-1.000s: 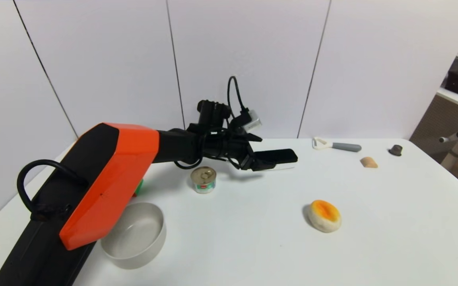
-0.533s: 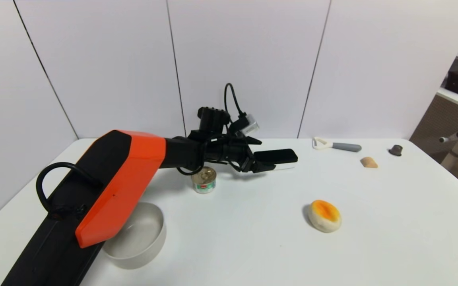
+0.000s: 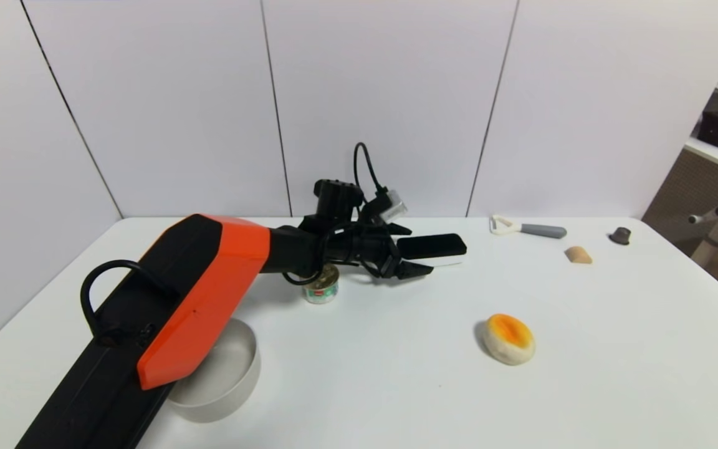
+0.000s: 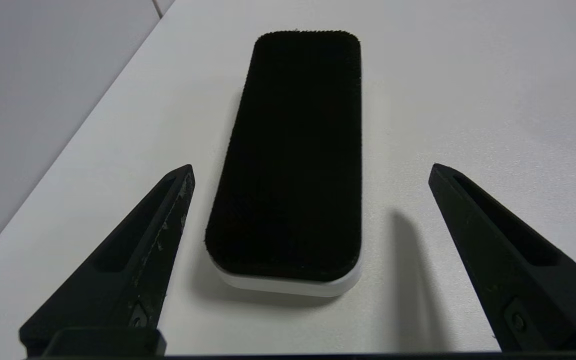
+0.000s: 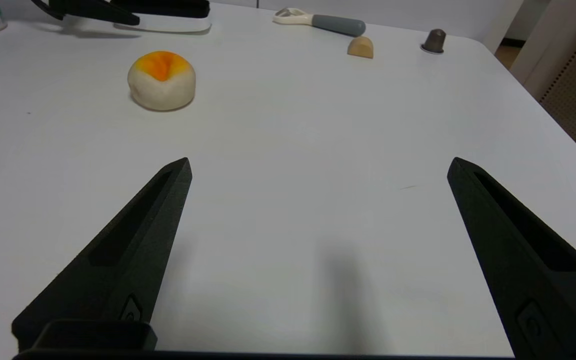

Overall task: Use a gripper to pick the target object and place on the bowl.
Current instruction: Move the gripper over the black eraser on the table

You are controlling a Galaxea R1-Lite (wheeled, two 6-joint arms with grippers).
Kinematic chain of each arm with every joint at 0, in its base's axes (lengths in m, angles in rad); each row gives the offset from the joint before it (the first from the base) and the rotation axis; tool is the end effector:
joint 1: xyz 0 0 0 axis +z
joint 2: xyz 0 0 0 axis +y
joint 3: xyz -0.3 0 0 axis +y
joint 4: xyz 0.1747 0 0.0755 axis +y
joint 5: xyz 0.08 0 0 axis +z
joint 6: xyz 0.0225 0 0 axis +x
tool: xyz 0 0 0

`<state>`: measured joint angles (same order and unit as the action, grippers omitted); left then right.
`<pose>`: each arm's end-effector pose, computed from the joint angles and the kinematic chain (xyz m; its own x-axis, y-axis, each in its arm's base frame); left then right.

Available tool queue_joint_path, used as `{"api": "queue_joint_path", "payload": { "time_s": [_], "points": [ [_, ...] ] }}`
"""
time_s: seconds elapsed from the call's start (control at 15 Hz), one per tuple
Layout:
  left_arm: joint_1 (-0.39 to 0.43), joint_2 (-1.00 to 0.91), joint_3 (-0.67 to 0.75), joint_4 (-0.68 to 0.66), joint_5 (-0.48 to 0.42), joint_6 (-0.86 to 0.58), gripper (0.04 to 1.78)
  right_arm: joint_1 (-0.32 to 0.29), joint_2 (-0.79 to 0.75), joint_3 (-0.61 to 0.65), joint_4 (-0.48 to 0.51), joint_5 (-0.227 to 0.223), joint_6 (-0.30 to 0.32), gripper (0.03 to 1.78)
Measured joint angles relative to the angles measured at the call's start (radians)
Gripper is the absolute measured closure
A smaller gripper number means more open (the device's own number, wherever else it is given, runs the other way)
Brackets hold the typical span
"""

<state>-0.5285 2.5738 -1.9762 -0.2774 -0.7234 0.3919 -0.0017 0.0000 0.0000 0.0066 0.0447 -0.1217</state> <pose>0.4517 -0.2810 0.0950 0.2806 -0.9304 -0.2359 0.9546 0.2448 0.1700 -0.0228 0.0010 0.0748 0.9991 0.0430 -0.0066 -0.0435 0.9917 -0.1211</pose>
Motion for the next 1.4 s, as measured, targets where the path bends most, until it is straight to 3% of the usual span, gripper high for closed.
{"api": "queue_joint_path", "payload": {
  "time_s": [0.73,1.4],
  "points": [
    [-0.002,0.037,0.0,-0.091,0.0,-0.048,0.13,0.0,0.0,0.0,0.0,0.0,0.0,0.04],
    [-0.014,0.043,0.0,-0.09,0.0,-0.049,0.13,0.0,0.0,0.0,0.0,-0.001,0.0,0.04]
  ]
}}
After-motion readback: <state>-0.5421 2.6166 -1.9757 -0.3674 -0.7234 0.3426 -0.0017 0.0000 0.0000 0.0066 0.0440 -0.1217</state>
